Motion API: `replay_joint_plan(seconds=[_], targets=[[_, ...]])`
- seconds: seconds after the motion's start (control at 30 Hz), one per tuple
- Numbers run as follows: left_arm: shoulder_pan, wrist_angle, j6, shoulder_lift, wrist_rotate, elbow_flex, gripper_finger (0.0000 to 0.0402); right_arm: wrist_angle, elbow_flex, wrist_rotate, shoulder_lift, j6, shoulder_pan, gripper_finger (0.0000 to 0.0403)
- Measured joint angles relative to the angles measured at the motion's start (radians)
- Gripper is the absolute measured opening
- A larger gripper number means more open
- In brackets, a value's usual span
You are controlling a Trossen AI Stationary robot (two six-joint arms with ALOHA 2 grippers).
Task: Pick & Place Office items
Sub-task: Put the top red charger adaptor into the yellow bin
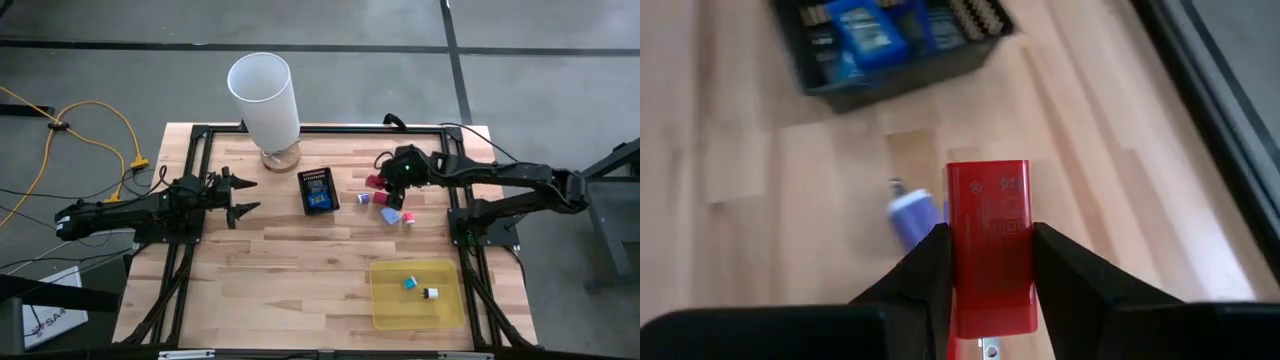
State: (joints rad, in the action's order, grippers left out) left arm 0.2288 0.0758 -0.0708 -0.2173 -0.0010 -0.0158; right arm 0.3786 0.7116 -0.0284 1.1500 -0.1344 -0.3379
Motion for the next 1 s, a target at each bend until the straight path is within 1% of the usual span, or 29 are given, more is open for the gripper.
replay_joint_plan(seconds=[0.27,0.47,0.77,1.0], targets=[[0.000,0.000,0.000,0.000,0.000,0.000,0.0308,-0.001,0.000,-0.002,0.000,0.005,0.152,0.0106],[0.000,0.000,0.000,0.000,0.000,0.000,0.0308,-0.001,0.000,-0.072,0.000,0.033,0.292,0.0106],[0.000,0.000,0.000,0.000,0.000,0.000,0.0308,-0.001,0.000,-0.128,0.000,0.097,0.491,0.0106],[0.000,0.000,0.000,0.000,0.000,0.000,0.0308,-0.001,0.000,-0.156,0.000,0.159,0.623,0.0106]])
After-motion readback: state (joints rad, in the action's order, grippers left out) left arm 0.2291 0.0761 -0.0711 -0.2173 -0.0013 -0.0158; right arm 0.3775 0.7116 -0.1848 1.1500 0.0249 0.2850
